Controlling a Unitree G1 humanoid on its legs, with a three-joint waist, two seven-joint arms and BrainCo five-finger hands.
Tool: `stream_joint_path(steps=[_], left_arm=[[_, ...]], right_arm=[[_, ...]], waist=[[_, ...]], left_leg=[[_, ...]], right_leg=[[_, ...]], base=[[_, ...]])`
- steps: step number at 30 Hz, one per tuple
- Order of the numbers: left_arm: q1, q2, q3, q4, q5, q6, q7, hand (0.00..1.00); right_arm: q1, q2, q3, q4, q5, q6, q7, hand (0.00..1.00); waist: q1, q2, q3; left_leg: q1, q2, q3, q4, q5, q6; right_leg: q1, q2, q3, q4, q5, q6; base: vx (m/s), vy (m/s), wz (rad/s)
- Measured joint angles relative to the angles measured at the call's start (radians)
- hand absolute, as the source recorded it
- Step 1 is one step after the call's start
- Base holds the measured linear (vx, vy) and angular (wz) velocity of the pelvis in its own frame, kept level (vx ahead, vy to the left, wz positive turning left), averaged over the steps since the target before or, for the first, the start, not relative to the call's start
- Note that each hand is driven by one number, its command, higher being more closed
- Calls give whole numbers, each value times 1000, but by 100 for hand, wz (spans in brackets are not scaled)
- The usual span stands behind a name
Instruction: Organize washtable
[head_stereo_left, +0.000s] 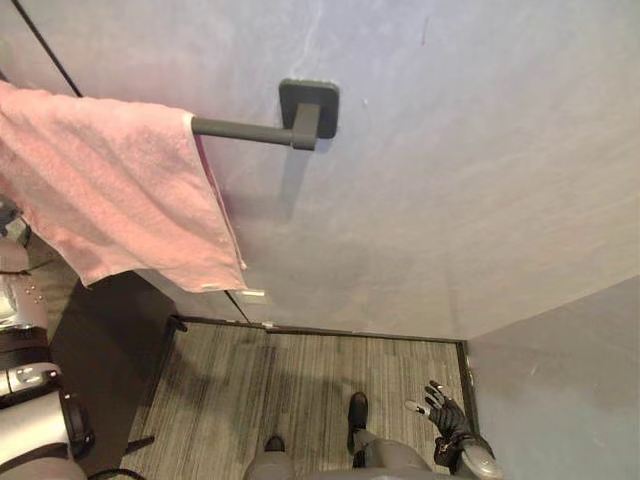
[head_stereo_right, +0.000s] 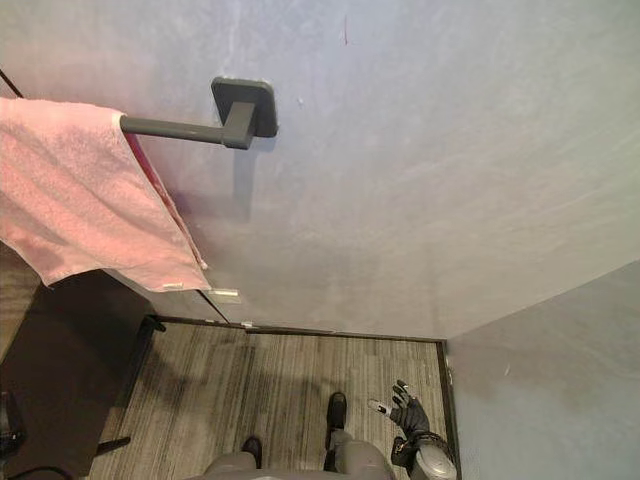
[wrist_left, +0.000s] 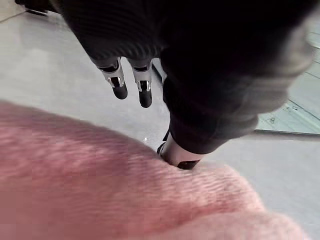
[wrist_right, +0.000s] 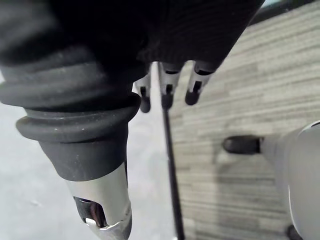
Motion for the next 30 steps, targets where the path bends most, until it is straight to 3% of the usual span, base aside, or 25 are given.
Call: stream_joint_path(steps=[8,19,30], left_arm=[[113,-72,-11,-29,0,13,-53,0],[273,-63,-71,-69,-167,37,-355,0],[315,-24,-115,-64,-178,58,-417,0]], right_arm=[[-3,0,0,-2,-1,0,0,0],[1,-12,29,-29,-30,3,27,0],[9,-22,33,-29,-53,3,49,0]], waist=[[-16,2,2],[-13,19,13],[3,24,16]], left_leg=[[3,0,11,-2,-2,2],[21,6,25,3,-5,6],[26,9,35,2,-6,6]], right_leg=[[-2,0,8,0,0,0],[13,1,20,0,1,1],[13,4,26,0,1,2]], base=[[8,30,-4],[-8,18,-1],[0,9,-1]])
